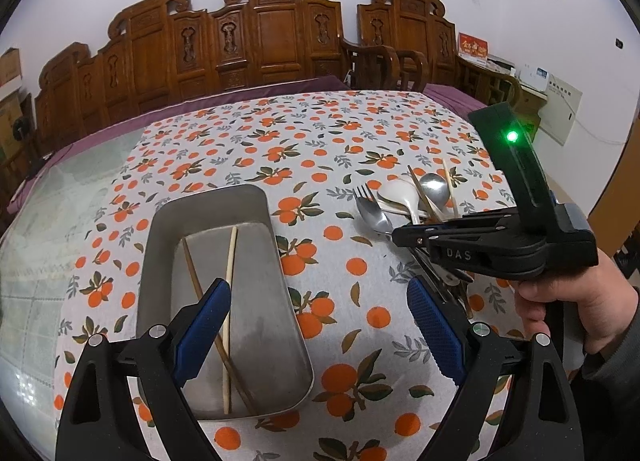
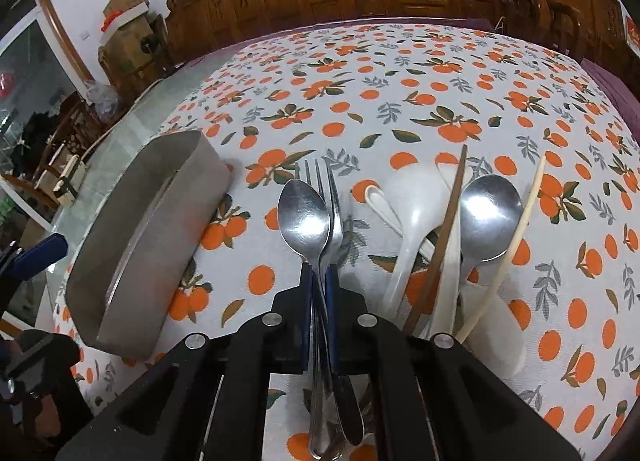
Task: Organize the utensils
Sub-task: 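Lift the metal spoon with the right tool while the left tool approaches a metal fork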
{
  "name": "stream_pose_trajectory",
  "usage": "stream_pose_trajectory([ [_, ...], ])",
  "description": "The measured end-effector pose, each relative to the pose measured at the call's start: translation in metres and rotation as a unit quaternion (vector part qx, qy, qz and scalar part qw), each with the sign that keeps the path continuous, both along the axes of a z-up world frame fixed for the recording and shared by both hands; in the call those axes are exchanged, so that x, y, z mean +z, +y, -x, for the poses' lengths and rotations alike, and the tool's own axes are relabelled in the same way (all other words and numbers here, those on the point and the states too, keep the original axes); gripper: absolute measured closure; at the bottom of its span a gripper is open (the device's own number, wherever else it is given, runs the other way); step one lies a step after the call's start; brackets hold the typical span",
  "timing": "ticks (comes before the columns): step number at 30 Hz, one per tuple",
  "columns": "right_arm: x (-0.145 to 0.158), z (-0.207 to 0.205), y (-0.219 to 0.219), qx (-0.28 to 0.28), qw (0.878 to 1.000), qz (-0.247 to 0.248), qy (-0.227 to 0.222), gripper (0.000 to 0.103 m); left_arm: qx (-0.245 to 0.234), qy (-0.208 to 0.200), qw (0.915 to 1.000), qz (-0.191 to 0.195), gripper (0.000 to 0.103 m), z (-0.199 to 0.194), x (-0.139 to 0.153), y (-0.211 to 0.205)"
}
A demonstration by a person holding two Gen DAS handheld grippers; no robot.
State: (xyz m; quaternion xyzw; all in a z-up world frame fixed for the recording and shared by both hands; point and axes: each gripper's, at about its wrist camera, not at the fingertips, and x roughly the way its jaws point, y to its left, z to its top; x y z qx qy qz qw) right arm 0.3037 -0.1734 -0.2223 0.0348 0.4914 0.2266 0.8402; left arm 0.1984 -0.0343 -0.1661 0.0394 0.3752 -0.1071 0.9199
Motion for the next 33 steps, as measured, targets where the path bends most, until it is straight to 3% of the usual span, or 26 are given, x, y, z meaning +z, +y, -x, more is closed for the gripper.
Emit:
stream_pose_trajectory([
  [8, -0.005, -0.004, -0.009, -0.003, 1.0, -0.01, 0.017, 0.091, -0.001, 0.001, 1.0, -0.003, 0.017, 0.0, 0.0, 0.001],
  [17, -0.004, 0.013, -0.014, 0.027, 0.999, 0.014, 0.031, 0.091, -0.001, -0.001, 1.0, -0.003, 0.017, 0.0, 0.0, 0.003],
  [19, -0.003, 0.015, -0.015, 0.024, 0.999, 0.016, 0.026, 0.096, -0.002, -0.002, 1.0, -0.005, 0.017, 0.0, 0.0, 0.002],
  [26, 0.008, 0.015, -0.019, 0.016, 1.0, 0.008, 0.007, 0.096, -0.002, -0.001, 0.9999, -0.011, 0.017, 0.0, -0.001, 0.002],
  [33, 0.027, 0.01, -0.04, -0.004, 1.0, 0.002, -0.024, 0.096, -0.002, 0.009, 0.9999, 0.007, 0.017, 0.001, 0.007, -0.01],
])
